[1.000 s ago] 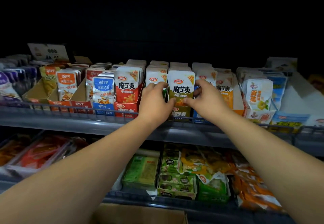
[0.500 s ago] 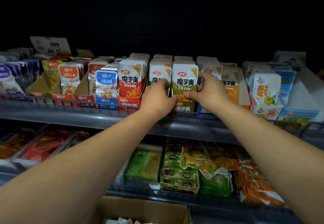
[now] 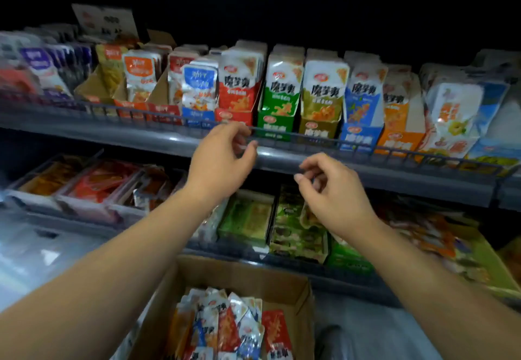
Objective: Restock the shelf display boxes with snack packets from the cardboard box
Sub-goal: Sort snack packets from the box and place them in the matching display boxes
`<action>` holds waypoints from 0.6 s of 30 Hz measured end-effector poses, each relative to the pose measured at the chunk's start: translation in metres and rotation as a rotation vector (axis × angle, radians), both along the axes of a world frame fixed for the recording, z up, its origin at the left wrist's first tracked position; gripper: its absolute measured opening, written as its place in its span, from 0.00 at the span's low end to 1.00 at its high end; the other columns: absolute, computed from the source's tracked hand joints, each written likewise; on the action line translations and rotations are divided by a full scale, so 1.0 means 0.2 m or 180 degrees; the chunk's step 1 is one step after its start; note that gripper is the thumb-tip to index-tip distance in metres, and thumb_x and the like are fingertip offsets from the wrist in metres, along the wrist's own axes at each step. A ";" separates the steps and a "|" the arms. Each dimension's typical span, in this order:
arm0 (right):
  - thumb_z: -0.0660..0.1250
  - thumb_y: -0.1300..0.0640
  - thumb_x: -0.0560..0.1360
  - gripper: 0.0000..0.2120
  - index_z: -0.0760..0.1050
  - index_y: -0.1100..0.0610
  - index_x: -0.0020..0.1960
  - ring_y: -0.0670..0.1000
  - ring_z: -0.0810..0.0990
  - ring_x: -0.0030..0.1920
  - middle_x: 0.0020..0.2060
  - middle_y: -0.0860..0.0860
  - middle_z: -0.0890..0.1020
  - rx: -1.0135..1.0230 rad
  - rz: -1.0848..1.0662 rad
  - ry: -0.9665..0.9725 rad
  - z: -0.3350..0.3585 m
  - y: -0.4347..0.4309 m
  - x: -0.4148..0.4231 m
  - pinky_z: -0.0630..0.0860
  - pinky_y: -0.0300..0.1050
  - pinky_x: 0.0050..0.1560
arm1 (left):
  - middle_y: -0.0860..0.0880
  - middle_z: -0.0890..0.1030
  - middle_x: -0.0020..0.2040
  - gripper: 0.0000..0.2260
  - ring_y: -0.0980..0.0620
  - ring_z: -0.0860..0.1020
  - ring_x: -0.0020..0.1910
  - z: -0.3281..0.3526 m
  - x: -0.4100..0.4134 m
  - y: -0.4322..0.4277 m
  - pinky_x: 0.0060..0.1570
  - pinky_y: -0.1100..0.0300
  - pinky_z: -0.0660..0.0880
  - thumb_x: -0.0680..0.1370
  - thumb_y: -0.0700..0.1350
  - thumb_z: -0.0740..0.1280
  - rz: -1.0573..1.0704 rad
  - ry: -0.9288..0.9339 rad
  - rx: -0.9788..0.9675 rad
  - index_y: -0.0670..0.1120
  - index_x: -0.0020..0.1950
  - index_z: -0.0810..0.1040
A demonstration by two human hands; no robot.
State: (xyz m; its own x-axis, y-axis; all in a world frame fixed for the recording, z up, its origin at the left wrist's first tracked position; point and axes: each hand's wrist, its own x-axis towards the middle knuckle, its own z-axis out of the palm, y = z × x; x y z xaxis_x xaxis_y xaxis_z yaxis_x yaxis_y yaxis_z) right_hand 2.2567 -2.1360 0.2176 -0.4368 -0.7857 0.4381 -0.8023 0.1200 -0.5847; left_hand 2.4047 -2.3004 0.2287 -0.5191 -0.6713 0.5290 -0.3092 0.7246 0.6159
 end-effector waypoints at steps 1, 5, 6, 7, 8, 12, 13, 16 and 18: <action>0.68 0.52 0.78 0.04 0.76 0.50 0.53 0.46 0.76 0.38 0.40 0.44 0.77 0.0132 0.0077 -0.0020 -0.09 0.00 0.05 0.77 0.49 0.41 | 0.52 0.81 0.47 0.09 0.54 0.79 0.45 -0.08 0.08 0.00 0.49 0.53 0.79 0.80 0.50 0.69 0.0073 -0.0102 0.0059 0.48 0.57 0.80; 0.67 0.50 0.78 0.06 0.76 0.48 0.54 0.42 0.76 0.39 0.41 0.41 0.76 0.0805 0.0397 -0.0005 -0.50 -0.01 0.25 0.78 0.46 0.42 | 0.52 0.82 0.46 0.09 0.52 0.80 0.44 -0.49 0.40 0.00 0.47 0.52 0.79 0.79 0.52 0.68 0.0323 -0.0662 0.0387 0.49 0.55 0.81; 0.67 0.49 0.79 0.06 0.75 0.47 0.55 0.41 0.76 0.41 0.42 0.40 0.76 0.1054 0.0416 -0.0078 -0.61 -0.02 0.29 0.78 0.44 0.43 | 0.52 0.82 0.47 0.10 0.51 0.80 0.45 -0.60 0.47 0.01 0.47 0.51 0.79 0.79 0.52 0.67 0.0359 -0.0845 0.0540 0.50 0.55 0.81; 0.67 0.49 0.79 0.06 0.75 0.47 0.55 0.40 0.76 0.41 0.43 0.39 0.76 0.1284 0.0414 -0.0206 -0.71 -0.02 0.33 0.77 0.43 0.44 | 0.51 0.82 0.48 0.09 0.50 0.81 0.46 -0.70 0.53 0.02 0.48 0.51 0.80 0.79 0.52 0.68 0.0376 -0.1025 0.0727 0.50 0.56 0.81; 0.67 0.49 0.79 0.06 0.75 0.46 0.56 0.40 0.76 0.42 0.43 0.40 0.77 0.1488 0.0392 -0.0347 -0.82 -0.02 0.36 0.78 0.43 0.44 | 0.50 0.82 0.49 0.09 0.49 0.81 0.47 -0.79 0.59 0.04 0.49 0.51 0.79 0.79 0.51 0.68 0.0387 -0.1216 0.0922 0.50 0.57 0.81; 0.68 0.49 0.78 0.09 0.77 0.48 0.57 0.43 0.79 0.44 0.45 0.42 0.81 0.2121 0.0283 -0.0782 -1.22 -0.01 0.44 0.79 0.46 0.47 | 0.48 0.82 0.53 0.09 0.44 0.82 0.51 -1.10 0.77 0.09 0.51 0.52 0.79 0.79 0.50 0.70 0.0467 -0.1843 0.1331 0.51 0.58 0.81; 0.67 0.49 0.79 0.09 0.78 0.48 0.58 0.44 0.80 0.45 0.46 0.43 0.82 0.2254 0.0236 -0.0858 -1.31 0.00 0.45 0.80 0.47 0.48 | 0.48 0.81 0.54 0.10 0.44 0.81 0.52 -1.16 0.81 0.10 0.52 0.52 0.78 0.79 0.50 0.70 0.0536 -0.1903 0.1358 0.50 0.58 0.81; 0.69 0.49 0.78 0.12 0.78 0.50 0.60 0.46 0.81 0.46 0.49 0.46 0.83 0.2669 0.0160 -0.1036 -1.55 0.00 0.48 0.80 0.49 0.51 | 0.48 0.75 0.55 0.09 0.44 0.78 0.52 -1.29 0.93 0.07 0.53 0.52 0.77 0.79 0.49 0.70 0.0812 -0.1913 0.1430 0.49 0.58 0.81; 0.70 0.52 0.78 0.14 0.77 0.53 0.62 0.50 0.81 0.50 0.51 0.50 0.83 0.2890 0.0093 -0.1303 -1.67 -0.02 0.50 0.79 0.50 0.54 | 0.48 0.74 0.56 0.08 0.46 0.77 0.54 -1.35 0.97 0.05 0.55 0.53 0.76 0.79 0.47 0.70 0.0895 -0.1840 0.1451 0.49 0.57 0.81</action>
State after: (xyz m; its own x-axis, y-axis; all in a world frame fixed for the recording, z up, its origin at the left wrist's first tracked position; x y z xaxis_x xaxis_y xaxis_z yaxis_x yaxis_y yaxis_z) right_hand 2.3564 -2.1405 -0.1171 -0.3950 -0.7611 -0.5144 -0.5692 0.6423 -0.5133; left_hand 2.5992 -2.2904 -0.0405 -0.4065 -0.9041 -0.1320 -0.8053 0.2862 0.5191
